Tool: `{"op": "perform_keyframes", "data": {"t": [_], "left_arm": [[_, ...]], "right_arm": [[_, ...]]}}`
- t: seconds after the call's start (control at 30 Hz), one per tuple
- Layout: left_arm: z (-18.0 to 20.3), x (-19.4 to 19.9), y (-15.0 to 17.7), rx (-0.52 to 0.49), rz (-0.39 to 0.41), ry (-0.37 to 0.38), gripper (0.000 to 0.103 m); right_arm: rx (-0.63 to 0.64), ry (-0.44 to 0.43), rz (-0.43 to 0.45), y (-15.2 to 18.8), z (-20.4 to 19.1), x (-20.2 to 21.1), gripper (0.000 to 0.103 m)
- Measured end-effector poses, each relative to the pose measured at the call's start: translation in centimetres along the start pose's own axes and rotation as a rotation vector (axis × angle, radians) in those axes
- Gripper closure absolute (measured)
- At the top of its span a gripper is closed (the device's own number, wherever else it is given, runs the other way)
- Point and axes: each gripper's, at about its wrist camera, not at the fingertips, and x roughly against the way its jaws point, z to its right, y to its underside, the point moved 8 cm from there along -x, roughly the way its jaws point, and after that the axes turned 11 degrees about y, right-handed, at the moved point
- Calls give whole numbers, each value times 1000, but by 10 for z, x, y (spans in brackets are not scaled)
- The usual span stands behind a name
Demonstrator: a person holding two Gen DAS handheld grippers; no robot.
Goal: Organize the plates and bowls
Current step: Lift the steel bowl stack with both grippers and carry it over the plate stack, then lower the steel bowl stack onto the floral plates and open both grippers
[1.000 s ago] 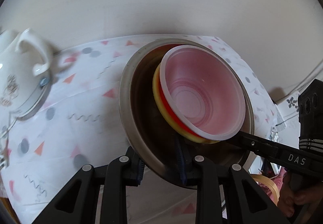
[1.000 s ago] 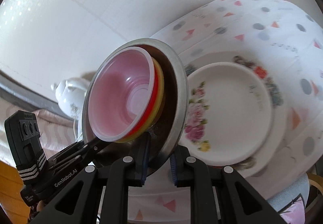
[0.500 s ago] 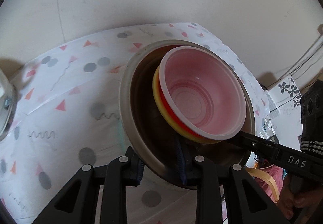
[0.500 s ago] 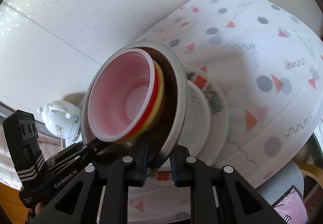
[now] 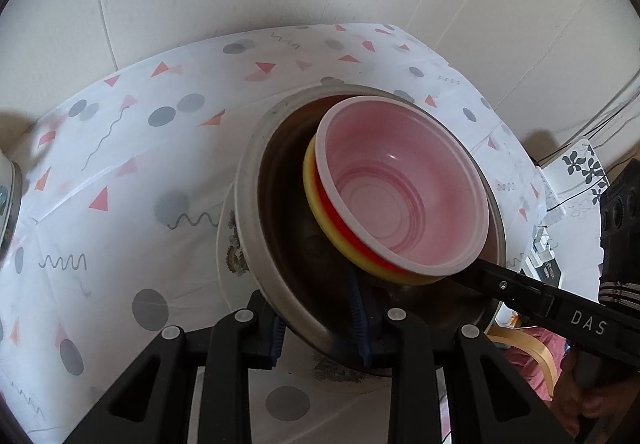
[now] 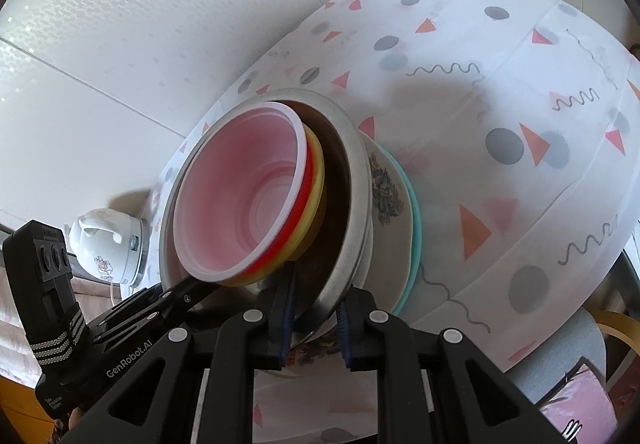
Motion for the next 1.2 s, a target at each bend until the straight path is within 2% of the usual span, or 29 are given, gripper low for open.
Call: {"op": "perform_keyframes", "data": {"t": [0.67,0.93,1.2], "left_arm": [[-4,-1,7,-1,3,-2,71],[-4,4,13,13,-5,7,66],[-2,11,19,-14,-13,-4,66]], "right_arm": [[-13,24,-18,0,0,-14,85],[42,86,30,-4,-3,-10,85],[48,143,75,-15,5,-10,88]]}}
